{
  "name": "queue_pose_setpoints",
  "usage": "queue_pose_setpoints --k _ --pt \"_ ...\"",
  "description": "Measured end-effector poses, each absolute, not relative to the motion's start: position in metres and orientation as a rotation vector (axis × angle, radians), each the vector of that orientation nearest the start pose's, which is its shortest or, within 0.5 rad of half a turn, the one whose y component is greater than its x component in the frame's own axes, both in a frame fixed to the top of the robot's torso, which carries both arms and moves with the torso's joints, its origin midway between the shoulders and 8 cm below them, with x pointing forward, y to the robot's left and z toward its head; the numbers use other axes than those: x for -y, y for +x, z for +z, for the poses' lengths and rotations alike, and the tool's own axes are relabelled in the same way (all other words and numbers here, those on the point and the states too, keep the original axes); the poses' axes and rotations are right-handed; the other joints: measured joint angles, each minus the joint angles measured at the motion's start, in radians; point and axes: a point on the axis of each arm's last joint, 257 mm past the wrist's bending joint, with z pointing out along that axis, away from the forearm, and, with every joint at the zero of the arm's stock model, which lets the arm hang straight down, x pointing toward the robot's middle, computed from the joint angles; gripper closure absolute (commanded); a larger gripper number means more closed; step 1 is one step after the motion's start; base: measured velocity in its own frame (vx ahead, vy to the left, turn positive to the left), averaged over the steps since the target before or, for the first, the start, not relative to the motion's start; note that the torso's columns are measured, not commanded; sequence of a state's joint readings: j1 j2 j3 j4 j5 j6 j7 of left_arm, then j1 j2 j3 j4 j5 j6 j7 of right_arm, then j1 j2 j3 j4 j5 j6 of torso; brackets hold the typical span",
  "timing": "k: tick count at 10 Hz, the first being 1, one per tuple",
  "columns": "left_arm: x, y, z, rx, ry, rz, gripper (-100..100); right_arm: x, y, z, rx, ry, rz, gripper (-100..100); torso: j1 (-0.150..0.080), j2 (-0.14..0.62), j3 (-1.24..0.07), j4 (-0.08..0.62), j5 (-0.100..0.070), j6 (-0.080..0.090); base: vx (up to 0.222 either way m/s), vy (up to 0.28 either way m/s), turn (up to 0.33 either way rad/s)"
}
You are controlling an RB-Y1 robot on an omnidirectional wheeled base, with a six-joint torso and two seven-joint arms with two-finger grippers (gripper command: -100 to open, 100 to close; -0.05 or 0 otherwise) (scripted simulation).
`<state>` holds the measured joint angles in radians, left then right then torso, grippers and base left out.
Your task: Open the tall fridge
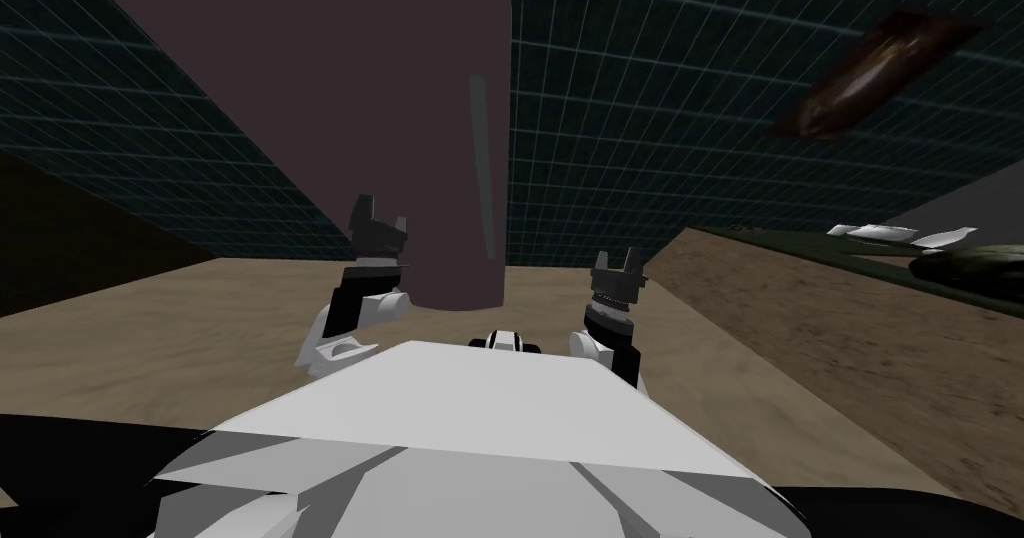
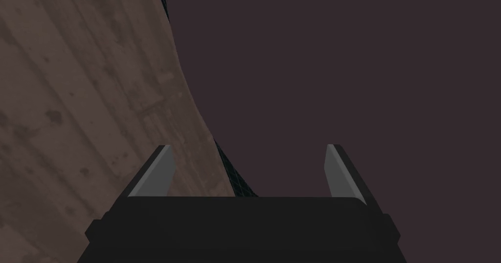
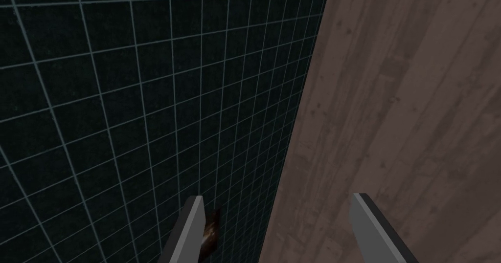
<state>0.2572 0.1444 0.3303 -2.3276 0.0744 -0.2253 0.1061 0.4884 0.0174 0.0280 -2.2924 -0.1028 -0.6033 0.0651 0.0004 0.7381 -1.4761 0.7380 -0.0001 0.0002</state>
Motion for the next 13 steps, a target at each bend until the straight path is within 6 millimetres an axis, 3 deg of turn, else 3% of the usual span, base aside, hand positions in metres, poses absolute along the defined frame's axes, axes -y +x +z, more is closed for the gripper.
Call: queue_pose_setpoints --k 9,13 --pt "-0.442 0.367 0.123 -0.5 -0.772 -1.128 -100 0.282 0.322 0.051 -0.457 0.617 1.358 0 -0.001 0.0 0.0 0.0 0.0 0.0 0.057 -0.142 0.079" --pt "-0.469 0.369 0.12 -0.471 -0.861 -1.109 -100 0.282 0.322 0.051 -0.457 0.617 1.358 0 0.005 0.002 0.001 0.0 0.002 0.0 0.045 -0.124 0.053"
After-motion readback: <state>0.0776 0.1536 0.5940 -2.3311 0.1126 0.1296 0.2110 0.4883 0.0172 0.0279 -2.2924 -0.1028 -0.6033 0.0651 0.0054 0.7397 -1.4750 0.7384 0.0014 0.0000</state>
